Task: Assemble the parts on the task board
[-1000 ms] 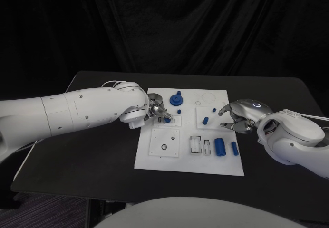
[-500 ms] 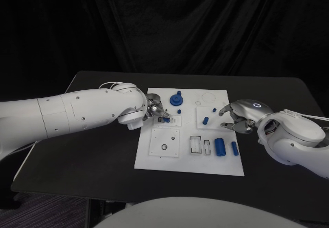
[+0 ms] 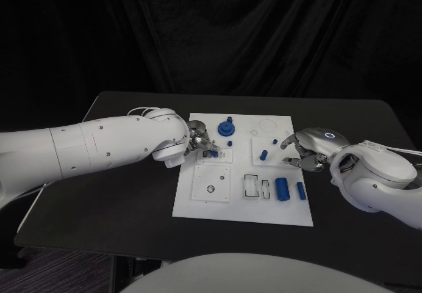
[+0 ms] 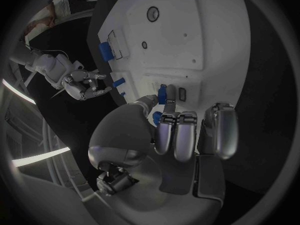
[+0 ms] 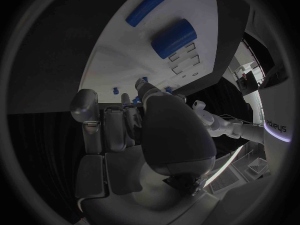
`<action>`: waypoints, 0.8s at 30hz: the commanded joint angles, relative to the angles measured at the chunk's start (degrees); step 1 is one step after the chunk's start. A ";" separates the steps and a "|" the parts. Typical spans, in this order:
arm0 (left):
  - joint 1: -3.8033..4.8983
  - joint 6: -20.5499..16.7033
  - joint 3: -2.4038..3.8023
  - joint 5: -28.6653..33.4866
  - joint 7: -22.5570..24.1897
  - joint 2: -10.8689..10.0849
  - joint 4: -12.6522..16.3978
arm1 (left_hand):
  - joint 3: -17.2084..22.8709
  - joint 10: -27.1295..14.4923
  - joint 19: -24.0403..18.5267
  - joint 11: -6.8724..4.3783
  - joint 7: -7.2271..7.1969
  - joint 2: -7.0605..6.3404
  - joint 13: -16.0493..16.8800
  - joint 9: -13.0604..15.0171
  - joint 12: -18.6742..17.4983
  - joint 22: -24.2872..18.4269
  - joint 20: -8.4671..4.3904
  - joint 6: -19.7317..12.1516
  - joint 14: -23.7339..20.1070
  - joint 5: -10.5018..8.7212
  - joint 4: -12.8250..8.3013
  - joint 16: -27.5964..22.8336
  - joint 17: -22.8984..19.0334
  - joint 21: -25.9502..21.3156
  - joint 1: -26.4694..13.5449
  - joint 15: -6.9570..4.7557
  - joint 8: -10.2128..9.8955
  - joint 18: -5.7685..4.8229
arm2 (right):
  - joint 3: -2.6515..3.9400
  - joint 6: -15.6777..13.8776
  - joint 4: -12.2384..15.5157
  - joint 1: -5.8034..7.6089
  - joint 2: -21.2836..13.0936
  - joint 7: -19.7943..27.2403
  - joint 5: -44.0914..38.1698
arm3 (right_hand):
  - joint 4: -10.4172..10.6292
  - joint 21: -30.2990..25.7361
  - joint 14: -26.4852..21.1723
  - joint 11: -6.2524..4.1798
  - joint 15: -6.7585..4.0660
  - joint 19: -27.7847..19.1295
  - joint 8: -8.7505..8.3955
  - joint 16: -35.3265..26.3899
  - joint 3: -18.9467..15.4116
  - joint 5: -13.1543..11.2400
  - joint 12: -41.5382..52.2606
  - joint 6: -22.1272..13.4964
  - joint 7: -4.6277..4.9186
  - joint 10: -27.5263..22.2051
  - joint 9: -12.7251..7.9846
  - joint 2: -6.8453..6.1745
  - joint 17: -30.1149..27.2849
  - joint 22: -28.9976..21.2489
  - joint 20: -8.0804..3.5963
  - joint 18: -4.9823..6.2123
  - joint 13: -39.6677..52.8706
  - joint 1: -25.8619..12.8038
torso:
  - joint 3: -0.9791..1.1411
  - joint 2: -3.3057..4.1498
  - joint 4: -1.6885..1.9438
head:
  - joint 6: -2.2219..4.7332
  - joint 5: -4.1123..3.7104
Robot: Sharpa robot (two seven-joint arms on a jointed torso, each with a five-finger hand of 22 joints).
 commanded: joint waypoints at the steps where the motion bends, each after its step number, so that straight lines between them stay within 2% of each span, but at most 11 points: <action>1: -0.81 -0.57 -0.32 0.01 -0.69 0.19 -0.13 | 0.17 6.05 0.09 -0.08 -0.04 -0.09 15.08 -0.19 0.20 9.18 -0.37 -0.57 5.96 -1.00 0.21 0.15 15.09 -0.27 -0.67 -0.33 -0.22 0.94 | 0.02 0.11 0.05 -0.13 -0.02 -0.99 0.22 | 0.00 -0.35 -0.34 0.07 0.08 -0.35 -0.12 -0.31 0.45 0.35 -0.23 0.32 -0.07 -0.33 -0.05 -0.03 3.80 6.66 0.04 0.43 1.97 0.66 | 0.01 0.04 -0.05 | 0.01 0.03; 15: -1.31 -1.76 -0.32 0.01 -0.74 -0.04 -0.04 | 0.25 6.05 0.06 -0.05 -0.01 0.06 15.08 -0.18 0.20 9.16 -0.36 -0.64 5.96 -1.40 0.45 0.15 15.09 -0.35 -0.87 -0.32 -0.25 0.96 | 0.02 0.14 -0.03 -0.14 0.05 -0.91 0.85 | 0.04 -0.41 -0.33 0.08 0.08 -0.38 -0.12 -0.30 0.44 0.35 -0.21 0.36 -0.06 -0.29 -0.08 -0.03 3.82 6.65 0.04 0.44 1.99 0.61 | 0.00 0.08 -0.05 | 0.01 0.11; 21: -1.36 -1.15 -0.32 0.01 -0.70 -0.18 0.04 | 0.05 6.05 0.03 0.03 0.08 -0.25 15.08 -0.13 0.20 9.17 -0.29 -0.85 5.96 -3.89 0.90 0.15 15.09 -0.53 -1.34 -0.23 -0.29 0.99 | 0.02 0.17 -0.06 -0.15 0.06 -0.91 0.87 | 0.04 -0.41 -0.33 0.08 0.08 -0.38 -0.12 -0.30 0.44 0.35 -0.21 0.36 -0.06 -0.29 -0.08 -0.03 3.82 6.65 0.04 0.44 1.99 0.61 | -0.04 0.10 0.01 | 0.01 0.14; 22: -1.37 -0.99 -0.32 0.01 -0.67 -0.23 0.06 | -0.21 6.05 0.06 0.07 0.11 -0.39 15.08 -0.12 0.20 9.21 -0.25 -0.85 5.96 -5.53 1.21 0.15 15.09 -0.52 -1.67 -0.19 -0.29 0.97 | 0.02 0.18 -0.06 -0.15 0.05 -0.91 0.87 | 0.04 -0.41 -0.33 0.08 0.08 -0.38 -0.12 -0.30 0.44 0.35 -0.21 0.36 -0.06 -0.29 -0.08 -0.03 3.82 6.65 0.04 0.44 1.99 0.61 | -0.03 0.08 -0.01 | 0.01 0.15; 24: -1.38 -0.73 -0.32 0.01 -0.63 -0.30 0.08 | -0.34 6.05 0.03 0.09 0.12 -0.48 15.08 -0.12 0.20 9.20 -0.24 -0.86 5.96 -6.28 1.32 0.15 15.09 -0.59 -1.76 -0.18 -0.29 0.99 | 0.02 0.23 -0.07 -0.16 0.05 -0.91 0.87 | 0.08 -0.41 -0.32 0.08 0.08 -0.35 -0.13 -0.30 0.43 0.36 -0.20 0.42 -0.04 -0.27 -0.14 -0.05 3.81 6.66 0.04 0.44 2.00 0.55 | 0.00 0.07 -0.04 | 0.01 0.16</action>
